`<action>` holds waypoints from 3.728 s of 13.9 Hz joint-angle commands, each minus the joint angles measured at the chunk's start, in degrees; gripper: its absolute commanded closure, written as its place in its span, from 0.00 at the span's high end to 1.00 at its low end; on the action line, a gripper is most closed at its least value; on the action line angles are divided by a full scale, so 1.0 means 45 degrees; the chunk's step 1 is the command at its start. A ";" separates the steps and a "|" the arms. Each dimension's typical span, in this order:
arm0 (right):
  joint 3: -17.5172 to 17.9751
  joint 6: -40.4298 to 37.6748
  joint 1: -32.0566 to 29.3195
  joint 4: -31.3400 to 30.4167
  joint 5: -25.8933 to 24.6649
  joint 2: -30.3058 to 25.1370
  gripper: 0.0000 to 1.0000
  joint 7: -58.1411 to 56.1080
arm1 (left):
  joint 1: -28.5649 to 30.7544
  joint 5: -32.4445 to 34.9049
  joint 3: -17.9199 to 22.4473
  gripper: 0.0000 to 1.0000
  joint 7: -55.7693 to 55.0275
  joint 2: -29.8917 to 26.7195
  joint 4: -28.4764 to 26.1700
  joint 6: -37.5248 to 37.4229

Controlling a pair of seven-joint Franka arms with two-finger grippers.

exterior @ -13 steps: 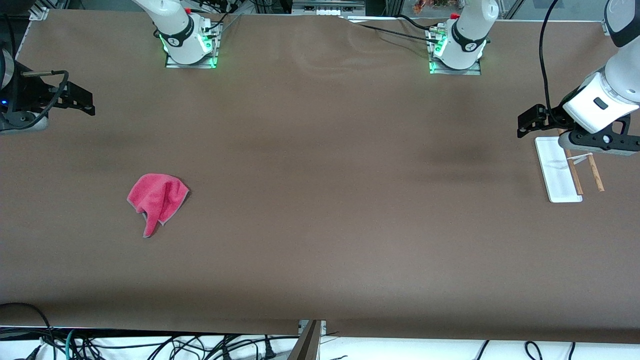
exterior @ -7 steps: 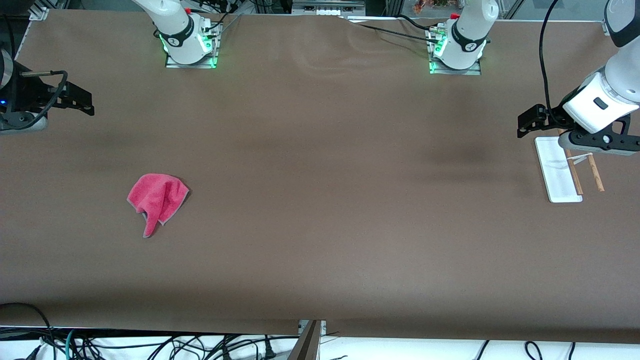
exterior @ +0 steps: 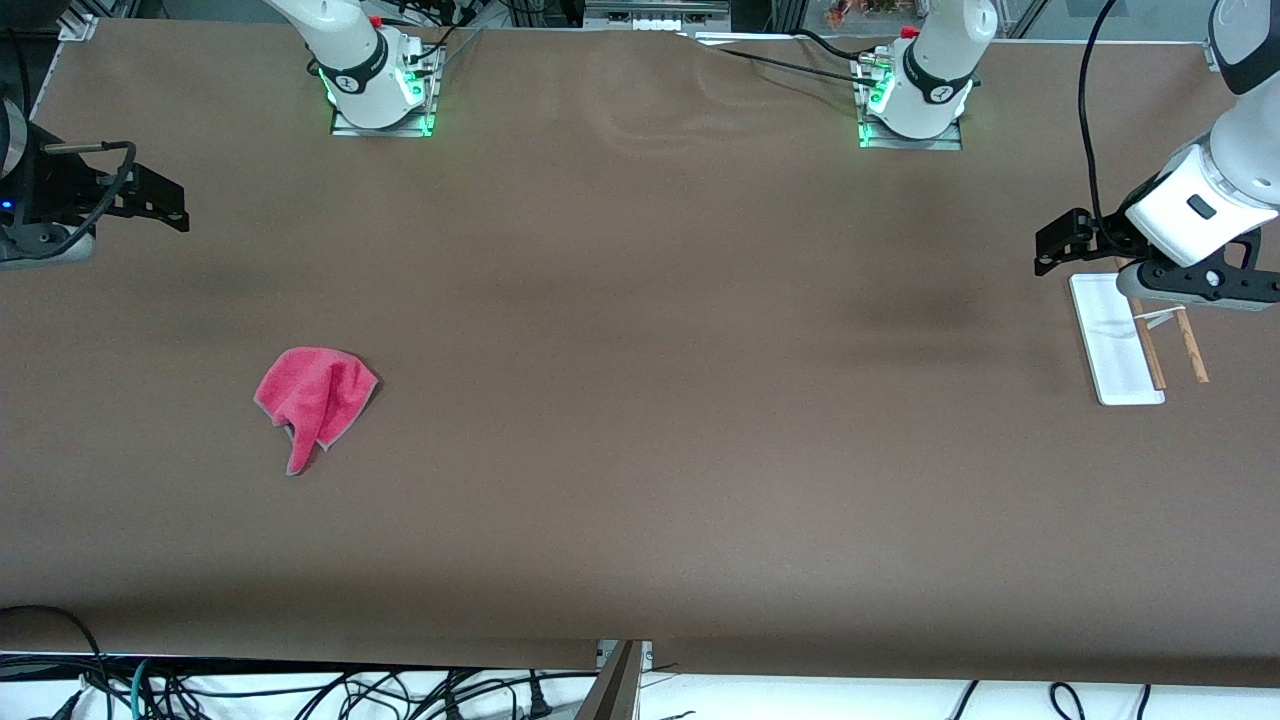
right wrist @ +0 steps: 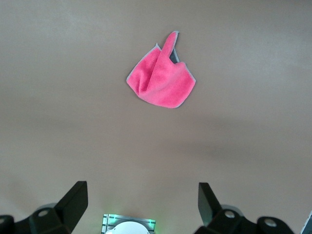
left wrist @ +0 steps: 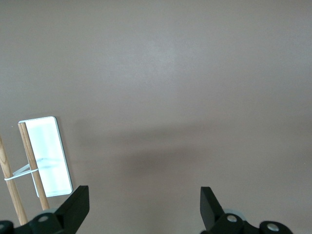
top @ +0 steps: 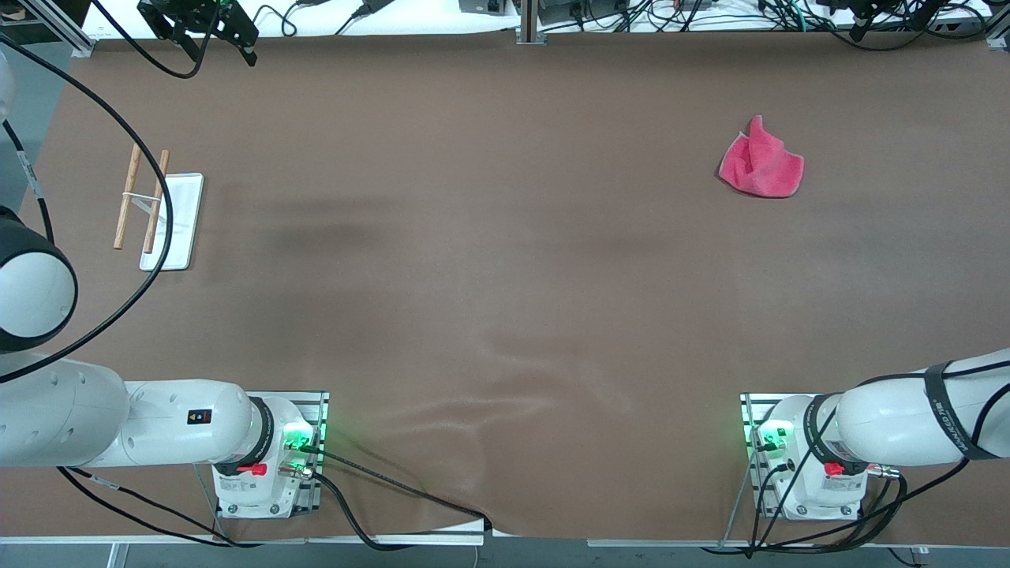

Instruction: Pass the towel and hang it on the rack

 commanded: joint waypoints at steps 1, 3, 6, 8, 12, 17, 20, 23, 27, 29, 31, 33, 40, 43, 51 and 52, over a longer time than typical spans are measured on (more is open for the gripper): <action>0.0018 -0.0057 0.0001 0.0276 -0.0101 0.0114 1.00 0.0118 | 0.0088 -0.0210 -0.0052 1.00 0.0130 0.0089 0.0276 -0.0230; 0.0018 -0.0057 0.0001 0.0276 -0.0081 0.0113 1.00 0.0118 | 0.0088 -0.0210 -0.0052 1.00 0.0130 0.0089 0.0276 -0.0230; 0.0018 -0.0057 -0.0018 0.0276 -0.0081 0.0113 1.00 0.0138 | 0.0088 -0.0210 -0.0052 1.00 0.0111 0.0089 0.0276 -0.0365; 0.0018 -0.0057 -0.0037 0.0276 -0.0061 0.0113 1.00 0.0138 | 0.0088 -0.0210 -0.0052 1.00 0.0111 0.0089 0.0276 -0.0405; 0.0018 -0.0057 -0.0038 0.0276 -0.0061 0.0094 1.00 0.0138 | 0.0088 -0.0210 -0.0052 1.00 0.0111 0.0089 0.0295 -0.0405; -0.0001 -0.0057 -0.0057 0.0276 -0.0061 0.0113 1.00 0.0138 | 0.0088 -0.0210 -0.0052 1.00 0.0111 0.0089 0.0315 -0.0405; -0.0001 -0.0057 -0.0057 0.0276 -0.0042 0.0114 1.00 0.0157 | 0.0088 -0.0210 -0.0052 1.00 0.0111 0.0089 0.0315 -0.0405; -0.0040 0.0002 -0.0057 0.0314 -0.0081 0.0289 1.00 0.0158 | 0.0088 -0.0210 -0.0052 1.00 0.0091 0.0089 0.0315 -0.0405; -0.0079 0.0449 -0.0096 0.0295 -0.0062 0.0639 1.00 0.0158 | 0.0088 -0.0210 -0.0052 1.00 0.0111 0.0089 0.0315 -0.0405; -0.0079 0.0802 -0.0252 0.0295 -0.0042 0.1184 1.00 0.0177 | 0.0088 -0.0210 -0.0052 1.00 0.0091 0.0089 0.0315 -0.0405; -0.0040 0.1016 -0.0175 0.0295 -0.0178 0.1674 1.00 0.0177 | 0.0088 -0.0210 -0.0052 1.00 0.0091 0.0089 0.0315 -0.0405; -0.0060 0.1854 -0.0252 0.0237 -0.0003 0.2336 1.00 0.0177 | 0.0088 -0.0210 -0.0052 1.00 0.0111 0.0089 0.0315 -0.0405; -0.0040 0.4607 -0.0252 0.0276 0.0036 0.5051 1.00 0.0216 | 0.0108 -0.0210 -0.0052 1.00 0.0130 0.0089 0.0296 -0.0405; -0.0060 0.5838 -0.0291 0.0256 0.0619 0.6125 1.00 0.0314 | 0.0088 -0.0229 -0.0052 1.00 0.0130 0.0089 0.0296 -0.0405; -0.0040 0.8595 -0.1092 0.0198 0.1052 0.8237 1.00 0.0138 | 0.0166 -0.0210 -0.0032 1.00 0.0247 0.0089 0.0276 -0.0405; -0.0040 0.8828 -0.1092 0.0198 0.1052 0.8316 1.00 0.0138 | 0.0205 -0.0210 -0.0032 1.00 0.0247 0.0089 0.0276 -0.0405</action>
